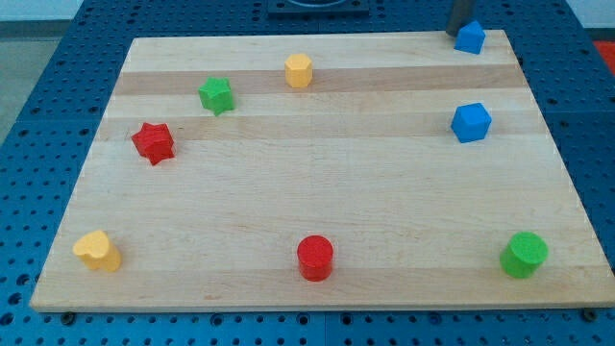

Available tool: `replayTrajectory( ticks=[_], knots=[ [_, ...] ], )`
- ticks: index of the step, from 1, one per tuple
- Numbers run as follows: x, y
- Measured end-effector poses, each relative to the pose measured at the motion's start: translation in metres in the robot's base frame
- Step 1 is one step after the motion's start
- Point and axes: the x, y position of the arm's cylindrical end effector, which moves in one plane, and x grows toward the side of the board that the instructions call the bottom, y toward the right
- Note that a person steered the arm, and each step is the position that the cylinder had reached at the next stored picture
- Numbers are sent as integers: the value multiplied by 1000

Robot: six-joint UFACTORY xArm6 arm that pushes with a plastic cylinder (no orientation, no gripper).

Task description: Push the triangle slightly to the left

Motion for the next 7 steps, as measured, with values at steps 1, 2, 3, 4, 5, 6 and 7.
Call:
replayTrajectory(
  ticks=[1, 2, 3, 4, 5, 6, 7],
  knots=[
    [13, -62],
    [48, -83],
    [72, -38],
    [76, 59],
    [71, 132],
    [68, 133],
    [29, 132]
  ],
)
